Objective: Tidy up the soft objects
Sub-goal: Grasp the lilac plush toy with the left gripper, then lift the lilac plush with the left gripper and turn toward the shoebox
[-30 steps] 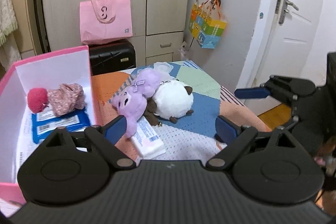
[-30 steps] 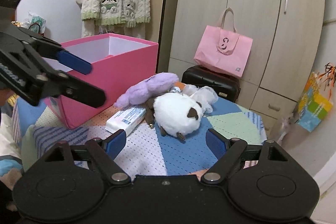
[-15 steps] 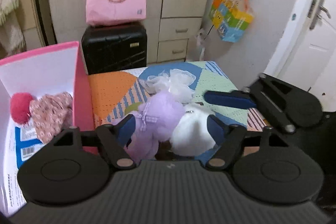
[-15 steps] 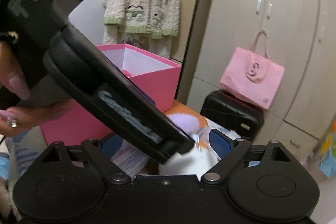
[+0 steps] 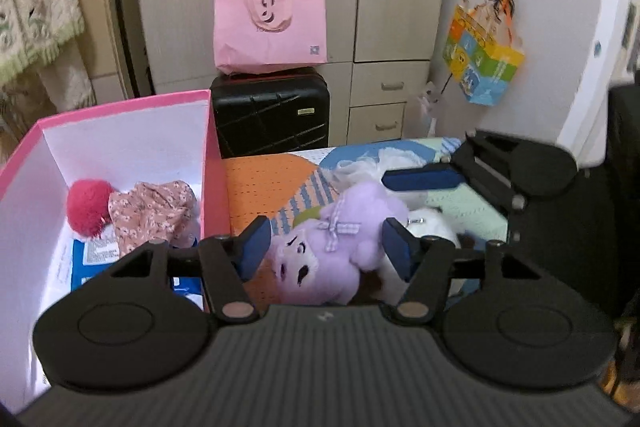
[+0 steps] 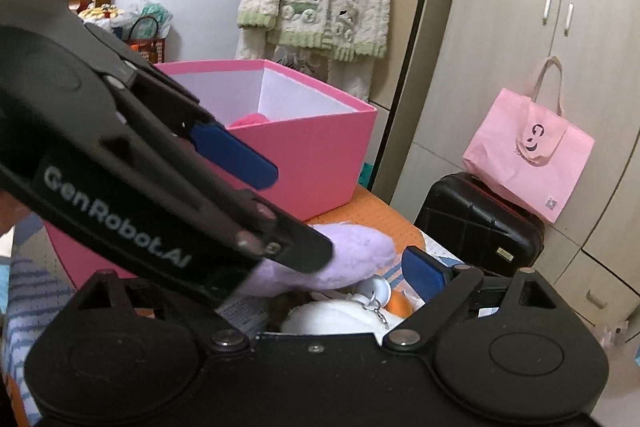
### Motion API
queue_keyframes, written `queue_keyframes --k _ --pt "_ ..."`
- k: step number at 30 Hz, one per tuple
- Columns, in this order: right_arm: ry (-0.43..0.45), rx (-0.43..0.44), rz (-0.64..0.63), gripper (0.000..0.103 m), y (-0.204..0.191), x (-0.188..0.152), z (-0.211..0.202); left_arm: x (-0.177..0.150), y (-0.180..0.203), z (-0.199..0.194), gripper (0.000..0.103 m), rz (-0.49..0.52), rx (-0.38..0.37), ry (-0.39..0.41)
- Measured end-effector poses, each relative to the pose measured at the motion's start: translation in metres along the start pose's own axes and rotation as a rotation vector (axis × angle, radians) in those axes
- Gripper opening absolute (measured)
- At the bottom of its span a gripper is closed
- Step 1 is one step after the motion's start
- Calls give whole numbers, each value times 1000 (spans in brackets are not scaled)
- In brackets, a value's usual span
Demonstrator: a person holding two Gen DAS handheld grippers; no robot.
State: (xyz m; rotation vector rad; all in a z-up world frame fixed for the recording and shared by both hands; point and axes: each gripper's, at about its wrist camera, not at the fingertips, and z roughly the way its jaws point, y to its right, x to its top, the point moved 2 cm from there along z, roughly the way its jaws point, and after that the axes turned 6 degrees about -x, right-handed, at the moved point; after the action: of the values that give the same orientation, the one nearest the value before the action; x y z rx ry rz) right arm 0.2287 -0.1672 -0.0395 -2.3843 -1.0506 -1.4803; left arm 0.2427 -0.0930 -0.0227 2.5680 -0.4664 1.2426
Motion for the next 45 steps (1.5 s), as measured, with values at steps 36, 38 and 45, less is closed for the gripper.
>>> queue_keyframes --k 36,38,45 --pt "86 51 39 86 0 -21 -4 2 1 9 52 -211 -56 10" --pt "88 60 30 86 1 -21 -3 4 -8 16 53 -291 -82 -10" --pt "53 122 -6 86 12 -15 9 3 -12 25 58 -354 -119 -40"
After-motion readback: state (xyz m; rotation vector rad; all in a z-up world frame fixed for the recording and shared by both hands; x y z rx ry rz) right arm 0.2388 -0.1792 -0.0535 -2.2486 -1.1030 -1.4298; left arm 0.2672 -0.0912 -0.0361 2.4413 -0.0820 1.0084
